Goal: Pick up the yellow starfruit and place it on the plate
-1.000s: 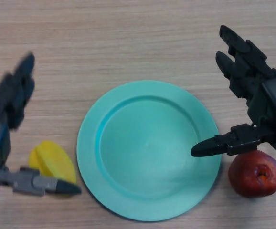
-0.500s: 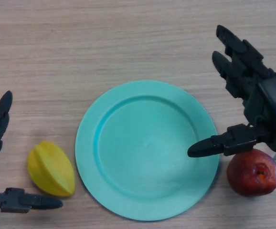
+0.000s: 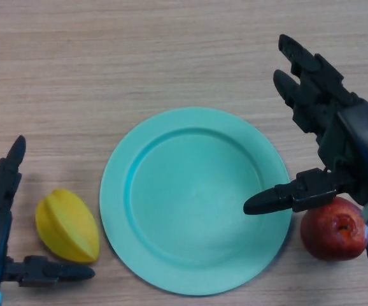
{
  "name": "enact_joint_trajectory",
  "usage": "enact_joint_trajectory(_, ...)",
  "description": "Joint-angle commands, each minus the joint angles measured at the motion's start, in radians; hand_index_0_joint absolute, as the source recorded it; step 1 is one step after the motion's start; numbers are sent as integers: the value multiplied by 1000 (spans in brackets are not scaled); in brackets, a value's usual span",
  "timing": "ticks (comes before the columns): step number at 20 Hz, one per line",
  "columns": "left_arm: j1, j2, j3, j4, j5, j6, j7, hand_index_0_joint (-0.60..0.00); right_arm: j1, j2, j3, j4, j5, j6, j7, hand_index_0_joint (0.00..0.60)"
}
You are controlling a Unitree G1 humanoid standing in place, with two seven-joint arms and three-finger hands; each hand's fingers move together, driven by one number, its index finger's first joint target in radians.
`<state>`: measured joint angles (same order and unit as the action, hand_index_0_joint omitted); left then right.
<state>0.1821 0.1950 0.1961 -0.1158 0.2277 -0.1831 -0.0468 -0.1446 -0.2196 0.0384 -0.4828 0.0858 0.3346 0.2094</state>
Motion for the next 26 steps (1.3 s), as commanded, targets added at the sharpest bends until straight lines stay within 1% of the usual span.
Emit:
enact_joint_trajectory(1,-6,36,5,-6,50,-182,94,0,-17,-15,-51,-69,32,-121,-13,0)
enact_joint_trajectory(2,-10,37,-3,15,75,-207,120,0,-18,-16,-52,-67,29,-126,-12,0)
enact_joint_trajectory(3,-18,40,-16,49,99,-240,162,0,-23,-17,-54,-64,25,-133,-11,0)
enact_joint_trajectory(4,-24,41,-21,67,113,-249,188,0,-27,-16,-55,-61,27,-138,-14,0)
enact_joint_trajectory(5,-36,45,-28,98,134,-258,230,0,-25,-16,-56,-62,32,-146,-15,0)
enact_joint_trajectory(7,-57,52,-35,132,166,-247,305,0,-20,-16,-55,-68,37,-142,-15,0)
enact_joint_trajectory(8,-61,52,-40,140,169,-244,327,0,-16,-16,-55,-74,37,-138,-14,0)
enact_joint_trajectory(9,-63,52,-45,146,170,-242,337,-50,-14,-17,-54,-78,36,-136,-14,0)
enact_joint_trajectory(10,-62,53,-46,146,167,-242,337,-150,-16,-17,-54,-79,35,-133,-14,0)
enact_joint_trajectory(11,-60,53,-50,145,162,-237,330,-300,-18,-17,-53,-82,32,-129,-13,0)
enact_joint_trajectory(12,-58,53,-53,143,155,-230,319,-400,-20,-17,-53,-86,31,-124,-12,0)
enact_joint_trajectory(13,-53,53,-61,135,136,-212,287,-550,-27,-17,-51,-94,31,-110,-13,0)
enact_joint_trajectory(14,-48,52,-66,128,126,-199,260,-600,-30,-16,-51,-101,35,-101,-13,0)
enact_joint_trajectory(18,-22,54,-62,76,135,-167,196,-600,-15,-13,-48,-119,51,-81,-16,0)
enact_joint_trajectory(19,-16,52,-50,48,123,-163,188,-600,-13,-13,-46,-125,53,-73,-18,0)
enact_joint_trajectory(21,-8,52,-20,-7,141,-173,198,-600,-11,-11,-45,-136,62,-59,-24,0)
enact_joint_trajectory(22,-4,48,-4,-44,127,-172,200,-600,-5,-10,-45,-141,64,-62,-27,0)
enact_joint_trajectory(24,7,35,28,-158,104,-142,176,-600,7,-12,-45,-154,64,-61,-26,0)
enact_joint_trajectory(26,17,19,46,-256,57,-111,118,-600,4,-14,-49,-156,53,-74,-25,0)
